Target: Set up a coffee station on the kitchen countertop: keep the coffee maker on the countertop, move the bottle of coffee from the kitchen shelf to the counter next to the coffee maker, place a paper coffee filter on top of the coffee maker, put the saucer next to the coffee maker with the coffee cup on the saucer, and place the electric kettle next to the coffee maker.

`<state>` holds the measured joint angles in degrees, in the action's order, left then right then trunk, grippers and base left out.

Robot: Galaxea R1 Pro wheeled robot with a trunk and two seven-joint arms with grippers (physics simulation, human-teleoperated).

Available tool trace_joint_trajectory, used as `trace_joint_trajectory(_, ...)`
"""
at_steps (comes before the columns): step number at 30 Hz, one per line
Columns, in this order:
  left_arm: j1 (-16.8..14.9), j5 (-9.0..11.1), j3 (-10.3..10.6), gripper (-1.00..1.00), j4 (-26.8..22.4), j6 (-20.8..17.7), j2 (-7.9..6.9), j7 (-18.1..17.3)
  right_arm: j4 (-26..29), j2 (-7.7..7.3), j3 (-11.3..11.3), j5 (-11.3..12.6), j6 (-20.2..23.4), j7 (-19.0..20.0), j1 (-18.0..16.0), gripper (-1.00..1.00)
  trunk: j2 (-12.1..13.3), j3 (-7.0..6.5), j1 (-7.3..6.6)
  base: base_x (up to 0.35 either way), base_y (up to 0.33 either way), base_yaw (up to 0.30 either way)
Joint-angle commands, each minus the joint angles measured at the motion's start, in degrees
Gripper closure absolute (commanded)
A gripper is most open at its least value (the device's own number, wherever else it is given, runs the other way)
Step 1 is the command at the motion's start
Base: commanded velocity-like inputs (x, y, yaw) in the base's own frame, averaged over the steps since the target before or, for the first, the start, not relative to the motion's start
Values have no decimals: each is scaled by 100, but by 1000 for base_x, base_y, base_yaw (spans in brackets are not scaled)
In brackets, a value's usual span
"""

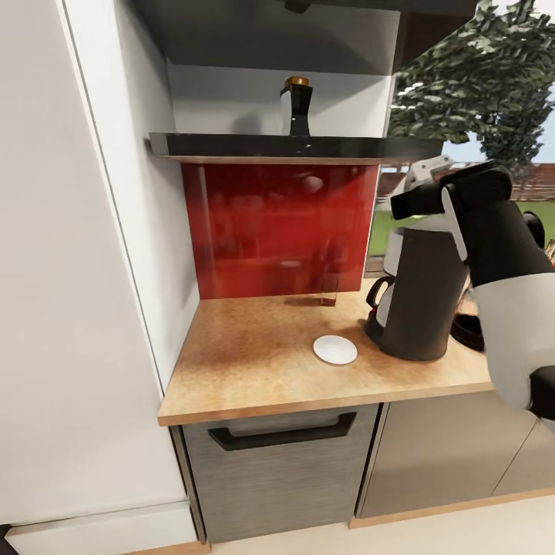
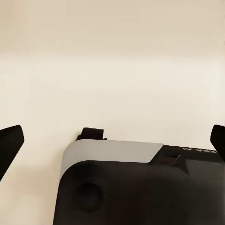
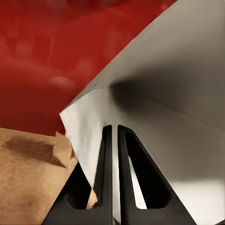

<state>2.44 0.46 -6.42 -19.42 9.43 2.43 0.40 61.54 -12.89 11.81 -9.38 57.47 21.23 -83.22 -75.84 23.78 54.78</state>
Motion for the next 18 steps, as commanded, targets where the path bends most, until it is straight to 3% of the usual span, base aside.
trace_joint_trajectory(1,2,5,-18,-100,-9,6,4,4,-50,-6,13,-68,20,40,-40,100,-3,6,0,0,0,0)
trace_joint_trajectory(8,2,6,-18,-100,-9,6,3,4,-496,-10,14,-204,19,232,-263,100,-3,6,0,0,0,0)
trace_joint_trajectory(10,2,7,-18,-100,-9,6,3,4,-915,-8,14,-376,19,332,-460,100,-3,6,0,0,0,0)
trace_joint_trajectory(18,2,4,-18,-100,-9,6,3,4,-1152,-1,50,-465,19,589,-708,100,-3,6,0,0,0,0)
